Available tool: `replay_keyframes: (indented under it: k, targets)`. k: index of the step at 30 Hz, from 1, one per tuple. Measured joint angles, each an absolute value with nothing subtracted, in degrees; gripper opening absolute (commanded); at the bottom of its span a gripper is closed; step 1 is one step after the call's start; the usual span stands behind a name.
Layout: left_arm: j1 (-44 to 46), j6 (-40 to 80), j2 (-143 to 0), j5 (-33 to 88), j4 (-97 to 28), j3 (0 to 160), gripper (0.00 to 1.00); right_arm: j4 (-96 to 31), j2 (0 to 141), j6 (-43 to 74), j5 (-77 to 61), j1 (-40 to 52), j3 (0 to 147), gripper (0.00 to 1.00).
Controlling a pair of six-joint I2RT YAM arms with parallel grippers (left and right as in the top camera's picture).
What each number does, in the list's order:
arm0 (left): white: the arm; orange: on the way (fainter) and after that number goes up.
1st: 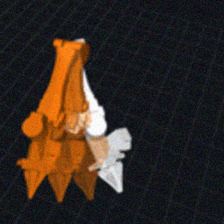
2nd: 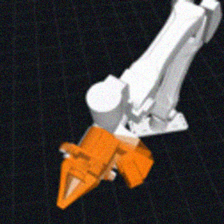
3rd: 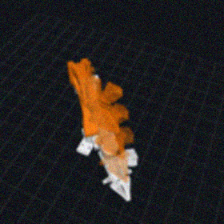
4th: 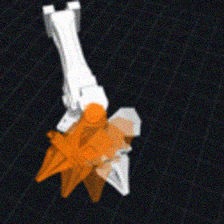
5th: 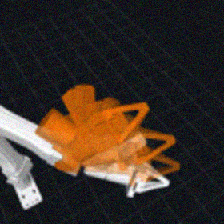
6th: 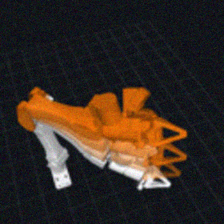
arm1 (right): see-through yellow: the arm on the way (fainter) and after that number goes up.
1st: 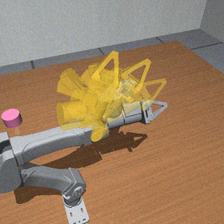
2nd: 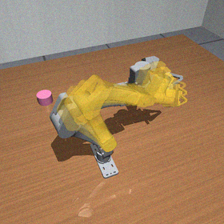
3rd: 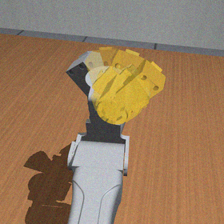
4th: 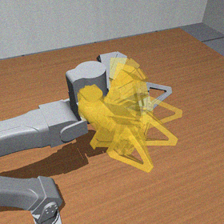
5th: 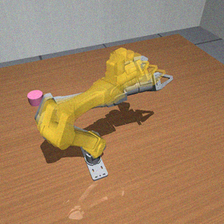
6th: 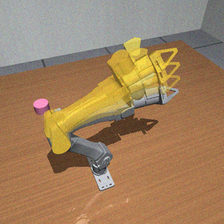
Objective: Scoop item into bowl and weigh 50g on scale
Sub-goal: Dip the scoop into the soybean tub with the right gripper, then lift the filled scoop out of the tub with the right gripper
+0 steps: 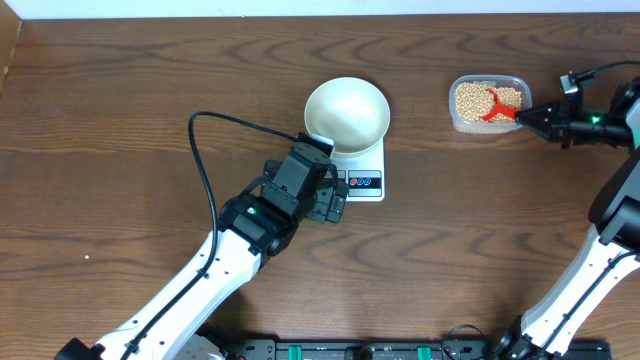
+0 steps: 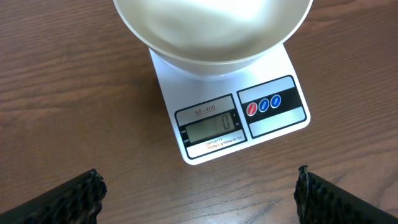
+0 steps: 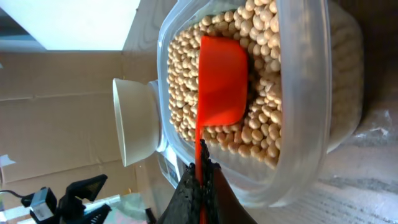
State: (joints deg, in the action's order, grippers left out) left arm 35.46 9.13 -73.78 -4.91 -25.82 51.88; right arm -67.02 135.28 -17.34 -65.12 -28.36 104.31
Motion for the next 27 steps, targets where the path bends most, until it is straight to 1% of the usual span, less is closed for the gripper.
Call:
replay_keyframes:
  k: [4,10,16,27]
  targets:
    - [35.46,9.13,-73.78,-4.91,-25.82,51.88,0.99,-63.33,135.26,-15.59,-66.30,-28.36,102.13,0.01]
    - [35.46,9.13,-73.78,-4.91,-25.82,51.88,0.99,-62.11,135.26,-13.93,-68.90,-28.49,100.57,0.01]
    - [35.46,9.13,-73.78,-4.91,-25.82,51.88,0.99,-64.55,135.26,-14.37,-70.52,-29.43,100.03,0.01]
    - [35.46,9.13,-73.78,-4.91,-25.82,51.88,0.99,-70.74,135.28,-19.11,-75.94,-33.61,99.88,0.01]
